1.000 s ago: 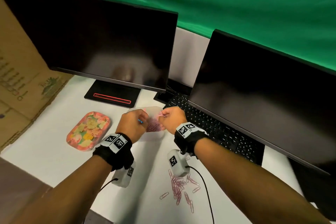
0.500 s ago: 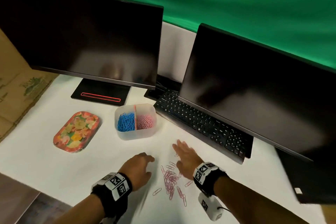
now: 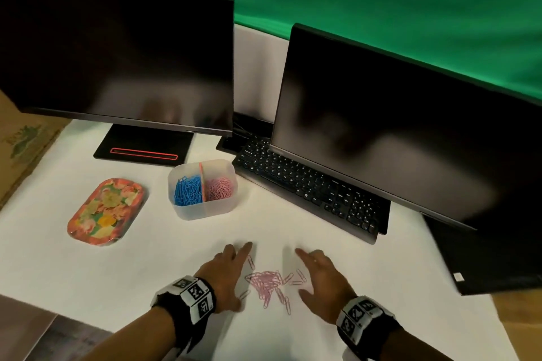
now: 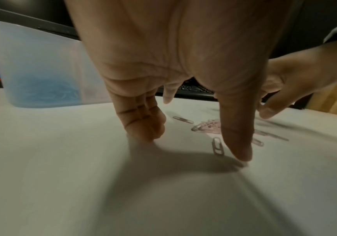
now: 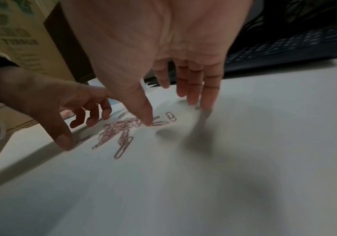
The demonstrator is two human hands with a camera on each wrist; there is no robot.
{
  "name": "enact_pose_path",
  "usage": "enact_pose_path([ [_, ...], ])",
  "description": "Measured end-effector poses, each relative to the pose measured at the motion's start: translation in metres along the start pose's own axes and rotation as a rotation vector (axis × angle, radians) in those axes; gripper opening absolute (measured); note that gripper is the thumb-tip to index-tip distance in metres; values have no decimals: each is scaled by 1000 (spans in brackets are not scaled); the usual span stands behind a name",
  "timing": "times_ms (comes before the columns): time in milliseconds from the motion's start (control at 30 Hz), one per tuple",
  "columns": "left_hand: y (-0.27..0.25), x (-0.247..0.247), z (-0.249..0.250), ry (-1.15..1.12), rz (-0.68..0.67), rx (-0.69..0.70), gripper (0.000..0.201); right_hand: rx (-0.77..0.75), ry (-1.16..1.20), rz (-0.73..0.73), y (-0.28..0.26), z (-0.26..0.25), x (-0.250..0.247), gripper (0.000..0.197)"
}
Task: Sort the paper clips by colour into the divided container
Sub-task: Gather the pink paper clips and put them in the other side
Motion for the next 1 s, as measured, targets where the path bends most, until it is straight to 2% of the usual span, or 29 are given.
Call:
enact_pose_path([
  [100,7,-1,1,13,5,10,118,152,-43,-55,-8,8,5,97],
  [167,15,-2,3,-77,26,10,97,173,8,-75,-5,5,12,91],
  [233,20,-3,6,-153,48,20,69,174,85,-69,2,-5,22,79],
  [333,23,-3,16,-147,88,85,34,144,162,-48,12,-22,34,55],
  [400,22,-1,24,-120,122,140,17,88,147,-19,17,-34,38,29],
  [433,21,-1,27,-107,139,157,13,70,134,-14,18,-38,39,23],
  [467,20,0,27,-107,157,161,12,56,132,-16,18,-42,39,22],
  [533,17,1,24,-136,172,138,19,38,126,-39,15,-42,36,37],
  [633,13,4,17,-157,96,80,61,48,14,-123,9,-32,35,85],
  [700,10,6,19,-111,43,65,79,60,-81,-152,9,-31,39,101],
  [800,13,9,26,-108,84,69,71,56,-79,-120,17,-36,46,88],
  [1000,19,3,34,-132,173,87,18,29,107,-39,27,-37,42,37],
])
Point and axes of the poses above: each hand's wrist, its own y-axis towards the middle knuckle, its own x-axis out of the palm, z = x × y, the point moved 1 cm from there along y, towards the middle knuckle, and after that the axes turned 12 degrees about y, right-handed, at the moved point
